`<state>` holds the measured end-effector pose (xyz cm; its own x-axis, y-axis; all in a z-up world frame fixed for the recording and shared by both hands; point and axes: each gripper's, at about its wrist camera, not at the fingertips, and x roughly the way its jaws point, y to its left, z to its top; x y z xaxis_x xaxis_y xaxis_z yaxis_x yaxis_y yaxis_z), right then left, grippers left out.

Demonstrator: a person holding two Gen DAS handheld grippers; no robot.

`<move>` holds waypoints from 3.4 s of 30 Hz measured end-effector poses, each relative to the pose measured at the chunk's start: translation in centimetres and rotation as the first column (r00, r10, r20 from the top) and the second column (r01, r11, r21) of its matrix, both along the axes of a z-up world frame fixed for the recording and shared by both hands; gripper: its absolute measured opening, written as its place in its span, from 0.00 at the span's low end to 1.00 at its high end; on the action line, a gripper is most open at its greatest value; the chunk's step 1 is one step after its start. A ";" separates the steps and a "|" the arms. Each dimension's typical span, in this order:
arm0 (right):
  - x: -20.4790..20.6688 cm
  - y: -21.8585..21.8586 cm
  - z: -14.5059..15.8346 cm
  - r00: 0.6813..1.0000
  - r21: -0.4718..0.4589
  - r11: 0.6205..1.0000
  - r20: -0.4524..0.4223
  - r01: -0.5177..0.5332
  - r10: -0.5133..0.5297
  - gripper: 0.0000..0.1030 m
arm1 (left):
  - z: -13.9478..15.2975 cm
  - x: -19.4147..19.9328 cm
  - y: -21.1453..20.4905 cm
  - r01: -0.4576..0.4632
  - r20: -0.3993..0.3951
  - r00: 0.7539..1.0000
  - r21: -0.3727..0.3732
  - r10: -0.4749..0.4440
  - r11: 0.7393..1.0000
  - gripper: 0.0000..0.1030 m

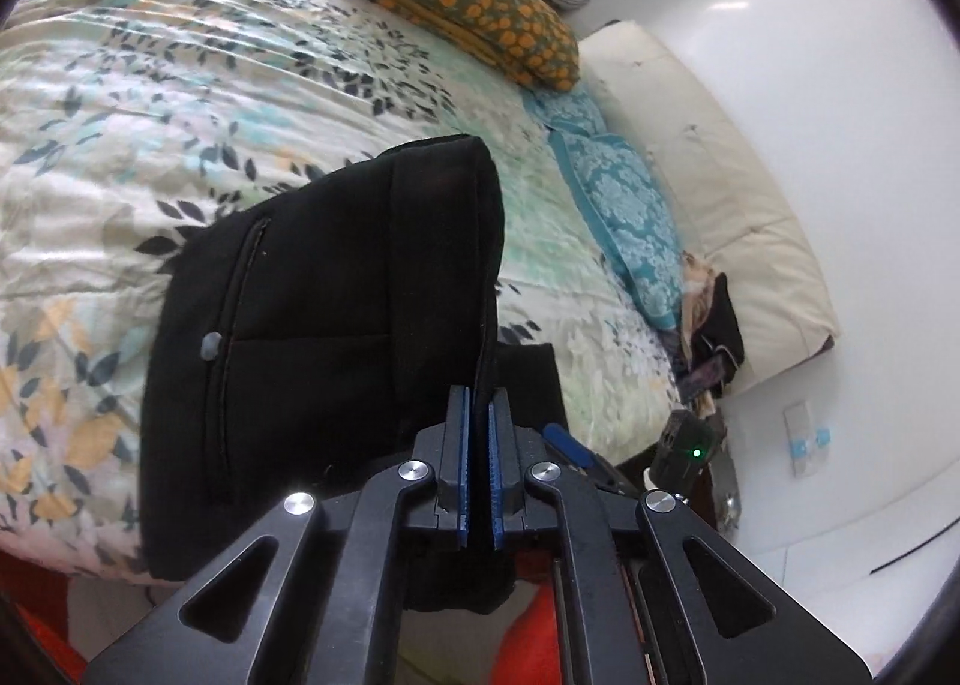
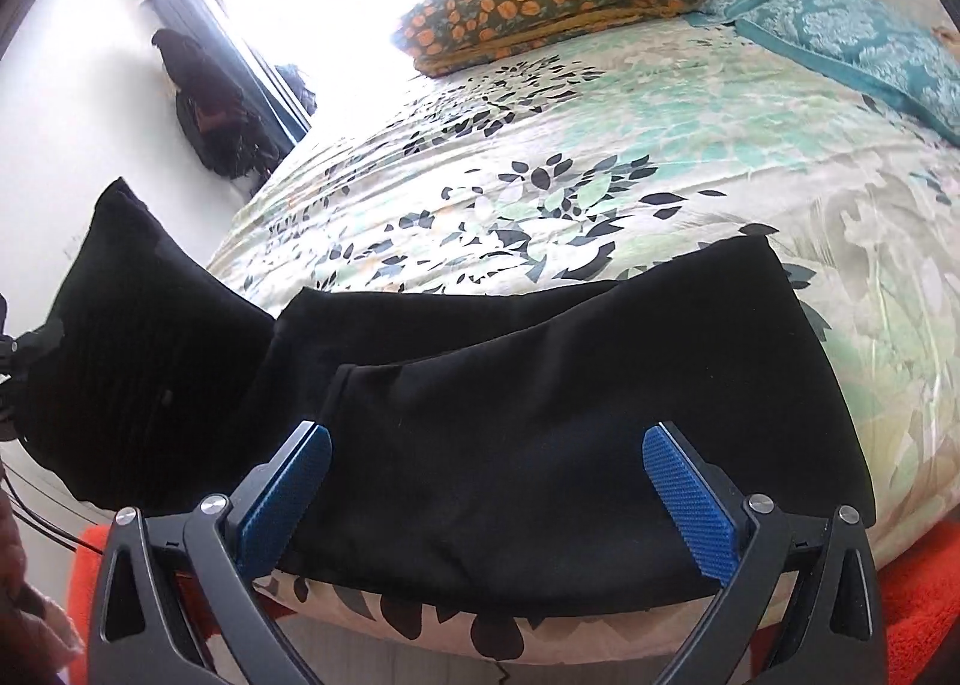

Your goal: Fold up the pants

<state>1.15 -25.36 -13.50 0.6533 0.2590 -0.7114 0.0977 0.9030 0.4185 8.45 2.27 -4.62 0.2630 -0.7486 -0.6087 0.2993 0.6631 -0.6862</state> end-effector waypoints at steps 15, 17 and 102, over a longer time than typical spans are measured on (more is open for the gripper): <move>-1.7 -10.3 -2.0 0.973 0.279 0.933 -0.020 0.226 -0.230 1.00 | -6.1 -0.3 -10.7 0.135 -0.027 0.991 0.219 -0.133 0.966 0.65; -1.6 -10.3 -2.3 0.981 0.383 0.906 -0.012 0.182 -0.192 1.00 | -4.2 -0.2 -8.1 0.073 0.023 0.997 0.186 -0.079 0.980 0.75; -1.5 -8.6 -3.3 0.983 -0.204 0.978 -0.184 -0.046 0.008 0.53 | -7.3 -4.7 -11.6 0.027 0.220 0.952 0.628 -0.211 0.778 0.88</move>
<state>-0.35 -33.92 -16.79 0.5037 0.1100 -0.8568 0.1291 0.9711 0.2005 3.78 -9.36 -11.92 0.4147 -0.2775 -0.8666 0.5114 0.8588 -0.0303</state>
